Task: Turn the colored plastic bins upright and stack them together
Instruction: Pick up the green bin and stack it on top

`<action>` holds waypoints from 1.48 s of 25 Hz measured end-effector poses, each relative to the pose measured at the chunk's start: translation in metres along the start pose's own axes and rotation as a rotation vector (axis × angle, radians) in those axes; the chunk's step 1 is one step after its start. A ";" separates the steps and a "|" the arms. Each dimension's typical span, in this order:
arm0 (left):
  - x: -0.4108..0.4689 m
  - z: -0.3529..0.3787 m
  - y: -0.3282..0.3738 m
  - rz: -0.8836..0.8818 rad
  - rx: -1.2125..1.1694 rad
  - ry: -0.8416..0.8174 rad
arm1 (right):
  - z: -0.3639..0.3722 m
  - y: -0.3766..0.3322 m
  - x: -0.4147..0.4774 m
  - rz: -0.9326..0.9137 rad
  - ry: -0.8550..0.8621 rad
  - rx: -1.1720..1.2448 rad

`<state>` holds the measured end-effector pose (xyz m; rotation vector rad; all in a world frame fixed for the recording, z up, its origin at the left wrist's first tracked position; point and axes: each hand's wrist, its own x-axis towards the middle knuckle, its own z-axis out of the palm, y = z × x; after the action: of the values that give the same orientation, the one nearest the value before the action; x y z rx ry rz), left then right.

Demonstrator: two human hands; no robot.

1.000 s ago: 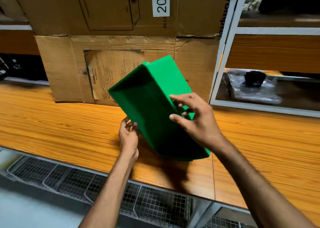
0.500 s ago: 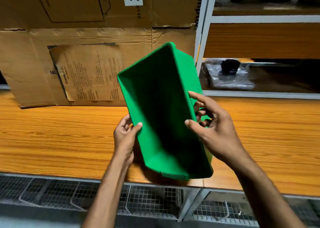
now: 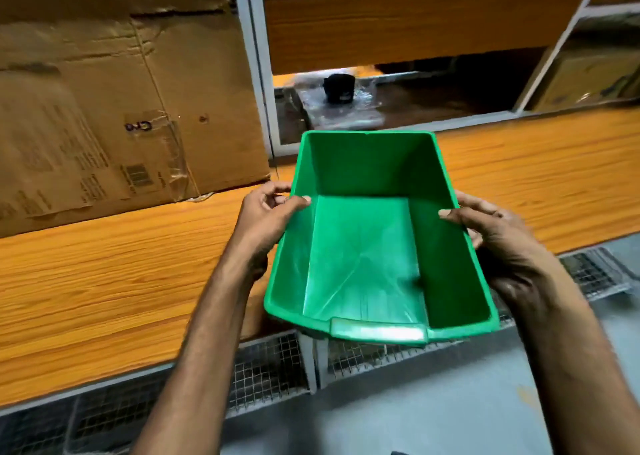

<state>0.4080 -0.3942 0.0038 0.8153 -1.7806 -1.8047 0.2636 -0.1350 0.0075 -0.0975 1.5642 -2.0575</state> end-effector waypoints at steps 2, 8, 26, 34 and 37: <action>-0.007 0.045 0.005 -0.071 -0.019 -0.068 | -0.053 -0.005 -0.006 0.059 0.014 0.051; -0.059 0.207 -0.004 -0.142 -0.035 -0.270 | -0.213 -0.033 -0.071 0.038 0.100 0.073; -0.164 0.656 -0.073 0.019 0.326 -1.026 | -0.584 -0.059 -0.177 -0.166 0.933 -0.160; -0.145 0.863 -0.080 0.124 0.256 -1.216 | -0.712 -0.118 -0.134 -0.162 1.211 -0.143; -0.145 0.941 -0.075 0.070 0.241 -1.263 | -0.765 -0.142 -0.116 -0.149 1.293 -0.094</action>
<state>-0.1417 0.3824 -0.0782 -0.5241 -2.6969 -2.2549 0.0227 0.6085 -0.0783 1.3575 2.3564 -2.2310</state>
